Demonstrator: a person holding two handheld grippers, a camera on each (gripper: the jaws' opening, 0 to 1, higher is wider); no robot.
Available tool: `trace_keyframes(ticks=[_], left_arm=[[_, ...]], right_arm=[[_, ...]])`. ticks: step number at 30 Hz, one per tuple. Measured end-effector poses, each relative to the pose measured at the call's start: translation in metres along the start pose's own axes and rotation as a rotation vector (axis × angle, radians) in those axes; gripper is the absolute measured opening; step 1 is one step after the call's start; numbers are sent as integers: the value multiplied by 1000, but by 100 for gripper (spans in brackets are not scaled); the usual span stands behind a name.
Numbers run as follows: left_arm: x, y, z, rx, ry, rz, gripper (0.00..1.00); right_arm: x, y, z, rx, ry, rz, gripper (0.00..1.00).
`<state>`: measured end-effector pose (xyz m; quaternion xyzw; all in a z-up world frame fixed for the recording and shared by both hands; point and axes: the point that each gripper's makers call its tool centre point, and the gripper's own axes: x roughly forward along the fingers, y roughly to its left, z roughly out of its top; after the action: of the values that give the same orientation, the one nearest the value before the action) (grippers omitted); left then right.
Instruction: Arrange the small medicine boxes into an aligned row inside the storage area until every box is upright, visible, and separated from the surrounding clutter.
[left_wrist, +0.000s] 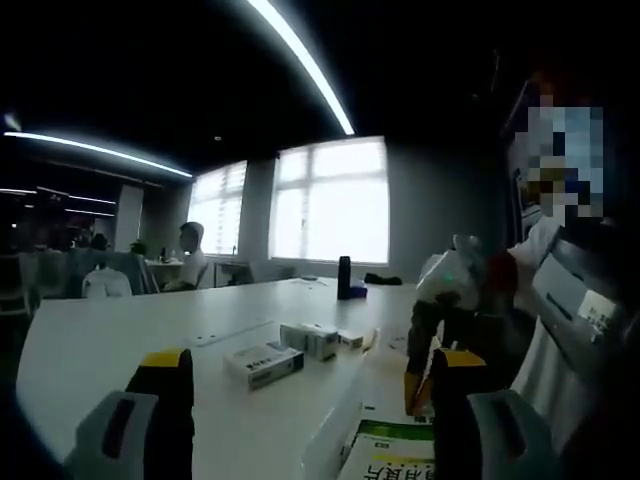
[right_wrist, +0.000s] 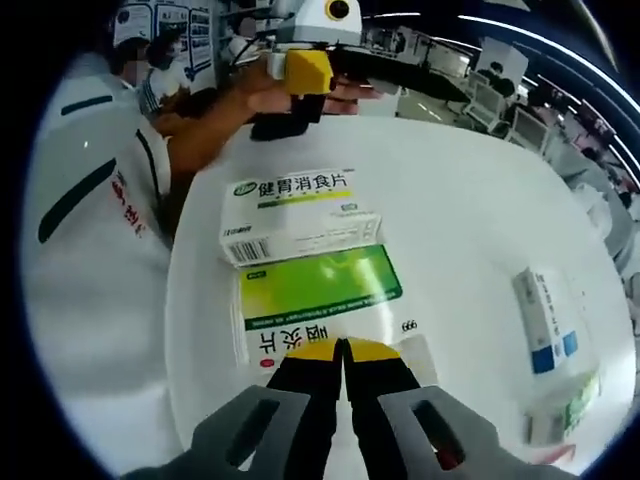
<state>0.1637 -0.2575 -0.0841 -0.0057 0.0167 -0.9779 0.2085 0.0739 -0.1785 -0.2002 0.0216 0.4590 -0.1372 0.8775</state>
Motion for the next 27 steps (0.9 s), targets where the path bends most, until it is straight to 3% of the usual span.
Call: trace_keyframes(ticks=[2, 5, 17, 27], left_arm=[[0, 0, 0, 0, 0, 1, 99], [0, 0, 0, 0, -2, 1, 99], [-2, 1, 1, -1, -5, 3, 99], [-2, 1, 0, 1, -2, 6, 99]], right_arm=[[0, -3, 0, -26, 4, -11, 0], [-4, -20, 3, 7, -15, -68, 1], [8, -40, 12, 202, -66, -55, 38], [13, -29, 8, 204, -46, -8, 38]])
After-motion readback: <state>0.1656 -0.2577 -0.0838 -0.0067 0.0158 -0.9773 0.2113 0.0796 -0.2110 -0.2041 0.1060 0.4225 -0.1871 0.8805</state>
